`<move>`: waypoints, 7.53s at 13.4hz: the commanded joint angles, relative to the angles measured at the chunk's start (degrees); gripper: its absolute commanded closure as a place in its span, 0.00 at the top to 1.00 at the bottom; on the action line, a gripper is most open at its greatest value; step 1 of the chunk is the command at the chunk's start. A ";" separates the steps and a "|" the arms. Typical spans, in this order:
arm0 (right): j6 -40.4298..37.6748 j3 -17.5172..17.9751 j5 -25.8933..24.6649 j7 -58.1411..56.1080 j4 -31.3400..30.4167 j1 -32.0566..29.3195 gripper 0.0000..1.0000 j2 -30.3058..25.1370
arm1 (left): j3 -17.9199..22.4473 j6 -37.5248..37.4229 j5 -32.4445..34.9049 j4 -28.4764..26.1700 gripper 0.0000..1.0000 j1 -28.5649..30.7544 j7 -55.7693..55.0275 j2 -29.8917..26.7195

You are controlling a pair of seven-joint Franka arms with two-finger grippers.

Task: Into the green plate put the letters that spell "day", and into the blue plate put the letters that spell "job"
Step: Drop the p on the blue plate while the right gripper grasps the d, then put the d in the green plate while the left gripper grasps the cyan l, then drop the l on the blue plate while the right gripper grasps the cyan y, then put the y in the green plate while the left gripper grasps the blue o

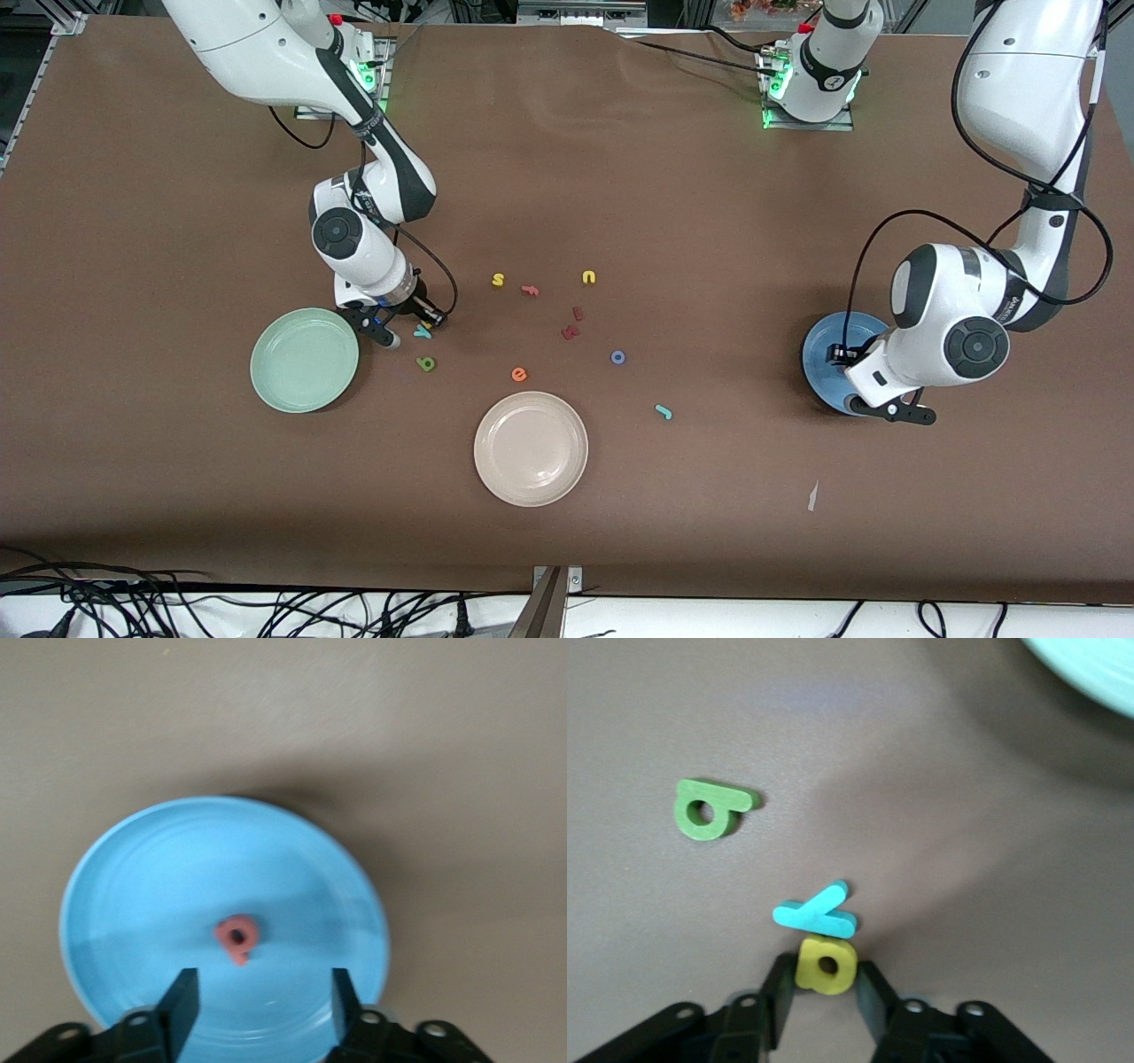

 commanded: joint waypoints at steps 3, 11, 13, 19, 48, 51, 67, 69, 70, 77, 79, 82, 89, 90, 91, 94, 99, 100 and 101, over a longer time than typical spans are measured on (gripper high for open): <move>-0.08 -0.59 -0.29 -1.54 -0.44 -0.15 0.28 0.41 | -0.13 -0.55 -4.80 9.54 1.00 -8.49 -23.99 6.01; -12.35 -0.94 -0.29 -2.24 4.82 -0.32 0.28 -3.90 | -0.13 0.16 -5.59 28.53 1.00 -18.26 -57.06 19.64; -18.42 -2.95 -0.29 -5.82 7.28 -0.32 0.28 -4.95 | -0.21 1.99 -5.68 30.74 1.00 -20.01 -62.26 21.75; -27.32 -12.36 0.50 -27.33 12.66 -1.81 0.28 -5.14 | -0.13 8.33 -5.68 30.31 0.87 -22.04 -69.75 24.22; -13.79 -3.49 0.68 -5.49 10.90 0.20 0.68 2.60 | 0.23 11.35 2.67 26.09 0.00 -21.00 -78.83 21.60; -12.21 -3.49 0.68 -5.49 10.81 0.91 0.68 3.48 | -0.74 3.95 -0.04 25.83 0.00 -16.96 -68.90 17.56; -8.43 -3.49 0.32 -5.49 9.32 1.17 0.50 4.62 | -0.92 23.36 -0.05 -19.88 1.00 1.34 -24.31 -6.62; -8.43 -3.49 0.32 -5.49 9.32 1.43 0.43 4.62 | -0.92 16.20 0.03 -15.51 1.00 0.64 -24.40 -7.59; -8.51 -3.49 0.32 -5.49 9.32 1.61 0.41 4.62 | -1.00 11.80 -0.40 -12.44 1.00 0.02 -24.58 -7.42; -8.95 -3.49 0.32 -6.28 9.40 1.61 0.28 3.92 | -0.92 9.03 -6.56 2.42 1.00 -17.45 -47.13 1.26; -10.43 -3.93 0.15 -7.25 9.75 1.52 0.28 2.87 | -0.92 9.03 -6.64 6.82 1.00 -21.32 -51.72 5.13; -18.51 -6.29 -0.29 -12.24 12.21 1.35 0.28 0.68 | -0.92 9.03 -6.73 11.22 1.00 -24.93 -54.81 9.53; -30.57 -16.14 0.15 -32.45 17.14 1.00 0.28 -0.92 | -0.65 9.30 -6.56 20.37 0.95 -29.16 -60.52 18.32; -30.40 -17.11 0.23 -35.00 17.05 0.73 0.29 -0.65 | -0.65 9.30 -6.38 20.99 0.94 -29.68 -61.13 19.20; -30.05 -17.38 0.58 -36.77 16.97 -0.57 0.31 -0.30 | -0.48 9.39 -6.38 21.08 0.91 -30.30 -61.49 19.65; -30.48 -16.86 0.85 -36.00 16.96 -1.20 0.58 -0.39 | -0.39 9.39 -6.38 20.99 0.73 -30.39 -62.19 19.65; -30.49 -10.11 0.76 -21.26 17.23 -0.68 0.60 -0.83 | -0.39 9.39 -6.12 20.82 0.24 -30.39 -64.22 19.65; -30.05 -8.69 0.76 -18.18 17.58 -0.67 0.60 -0.74 | -0.39 9.39 -6.03 20.73 0.14 -30.39 -64.13 19.65; -29.96 -7.81 0.76 -15.89 18.19 -0.50 0.60 -0.48 | -0.39 9.39 -5.94 20.73 0.05 -30.39 -64.13 19.65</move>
